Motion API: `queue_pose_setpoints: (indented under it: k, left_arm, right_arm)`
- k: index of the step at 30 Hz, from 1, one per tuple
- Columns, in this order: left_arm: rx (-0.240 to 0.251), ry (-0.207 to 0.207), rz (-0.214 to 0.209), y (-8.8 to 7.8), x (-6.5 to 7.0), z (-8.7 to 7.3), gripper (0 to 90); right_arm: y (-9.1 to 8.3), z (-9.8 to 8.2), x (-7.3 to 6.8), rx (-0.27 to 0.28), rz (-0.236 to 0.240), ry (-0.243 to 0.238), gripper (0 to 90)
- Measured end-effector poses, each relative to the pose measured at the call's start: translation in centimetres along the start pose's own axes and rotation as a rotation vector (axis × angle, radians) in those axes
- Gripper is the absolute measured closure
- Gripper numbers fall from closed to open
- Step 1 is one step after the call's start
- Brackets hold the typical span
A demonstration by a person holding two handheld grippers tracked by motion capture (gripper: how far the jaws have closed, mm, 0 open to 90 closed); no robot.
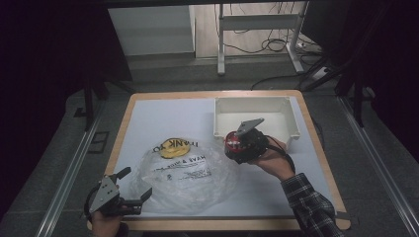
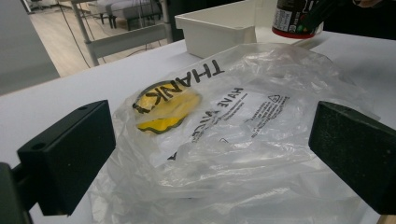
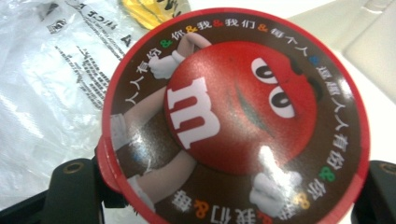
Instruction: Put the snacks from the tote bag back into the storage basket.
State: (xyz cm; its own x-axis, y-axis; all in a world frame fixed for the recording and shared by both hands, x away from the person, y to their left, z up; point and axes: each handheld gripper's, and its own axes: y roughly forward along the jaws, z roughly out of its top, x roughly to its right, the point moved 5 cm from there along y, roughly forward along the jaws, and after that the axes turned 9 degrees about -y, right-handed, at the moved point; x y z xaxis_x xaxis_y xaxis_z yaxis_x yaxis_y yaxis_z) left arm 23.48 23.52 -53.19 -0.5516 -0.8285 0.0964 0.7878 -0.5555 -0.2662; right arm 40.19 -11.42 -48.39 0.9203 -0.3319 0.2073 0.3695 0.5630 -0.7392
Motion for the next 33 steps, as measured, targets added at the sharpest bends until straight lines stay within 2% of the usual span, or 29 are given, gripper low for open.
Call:
queue_pose_setpoints:
  k: [7, 17, 33]
  left_arm:
    - [0.000, 0.000, 0.001, 0.0, 0.0, 0.0, 0.6]
    - [0.000, 0.002, 0.000, 0.0, 0.0, 0.0, 0.6]
    - [-0.001, 0.002, 0.000, 0.0, 0.0, 0.0, 0.6]
  right_arm:
    - [0.4, -0.8, 1.1, -0.002, -0.001, 0.022, 25.7]
    - [0.9, -0.9, 2.3, -0.002, 0.010, 0.009, 25.7]
    - [1.6, -0.8, 4.2, -0.005, -0.003, 0.004, 25.7]
